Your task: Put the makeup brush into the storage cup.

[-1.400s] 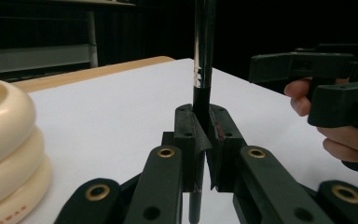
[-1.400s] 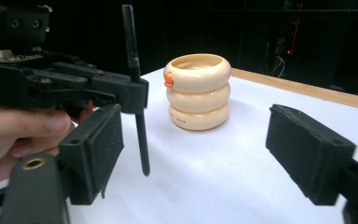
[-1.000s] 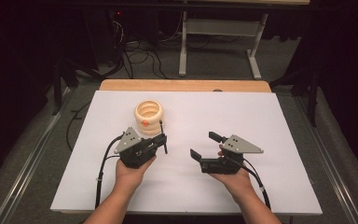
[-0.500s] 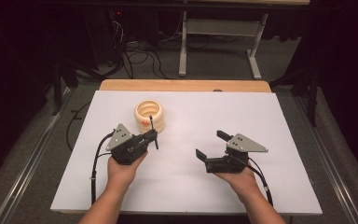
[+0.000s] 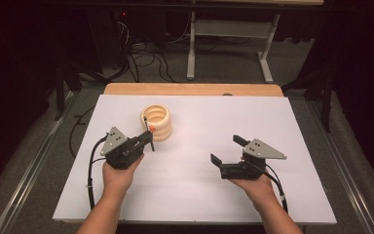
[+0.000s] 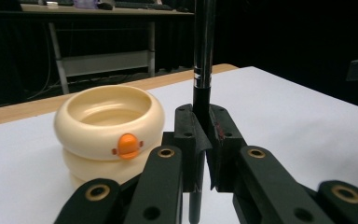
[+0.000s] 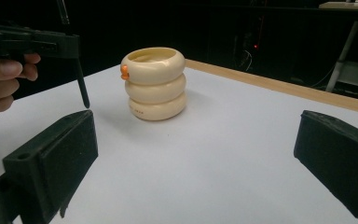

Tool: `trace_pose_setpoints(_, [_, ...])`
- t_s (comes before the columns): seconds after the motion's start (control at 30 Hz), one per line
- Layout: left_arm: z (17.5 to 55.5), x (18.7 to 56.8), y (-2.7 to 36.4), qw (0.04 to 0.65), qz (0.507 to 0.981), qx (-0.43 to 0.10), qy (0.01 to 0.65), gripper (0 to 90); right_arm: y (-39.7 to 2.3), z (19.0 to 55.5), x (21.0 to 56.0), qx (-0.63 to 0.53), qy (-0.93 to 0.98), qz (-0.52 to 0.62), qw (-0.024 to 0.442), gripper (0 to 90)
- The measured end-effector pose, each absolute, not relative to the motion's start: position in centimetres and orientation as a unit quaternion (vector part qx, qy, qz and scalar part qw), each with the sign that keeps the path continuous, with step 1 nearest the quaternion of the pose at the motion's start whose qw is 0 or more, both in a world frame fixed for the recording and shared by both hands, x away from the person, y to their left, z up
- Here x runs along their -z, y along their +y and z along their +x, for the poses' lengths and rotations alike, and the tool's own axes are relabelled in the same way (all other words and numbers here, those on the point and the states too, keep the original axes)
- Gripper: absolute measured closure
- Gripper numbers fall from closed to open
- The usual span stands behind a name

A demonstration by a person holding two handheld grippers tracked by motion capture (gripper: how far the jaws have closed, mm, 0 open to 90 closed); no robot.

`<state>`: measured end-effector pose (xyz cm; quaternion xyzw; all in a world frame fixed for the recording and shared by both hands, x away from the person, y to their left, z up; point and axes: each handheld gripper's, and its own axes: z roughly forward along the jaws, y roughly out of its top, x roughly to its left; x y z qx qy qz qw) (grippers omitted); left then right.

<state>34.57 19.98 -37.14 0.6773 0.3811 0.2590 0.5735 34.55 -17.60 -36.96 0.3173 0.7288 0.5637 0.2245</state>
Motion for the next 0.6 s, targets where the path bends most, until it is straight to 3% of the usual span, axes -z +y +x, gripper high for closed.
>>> trace_pose_setpoints(0.6, [34.5,36.5,22.3,0.565,0.659,-0.293,0.4,83.6,-19.9,34.3,37.7,-0.543,0.731,0.331,0.248,0.9])
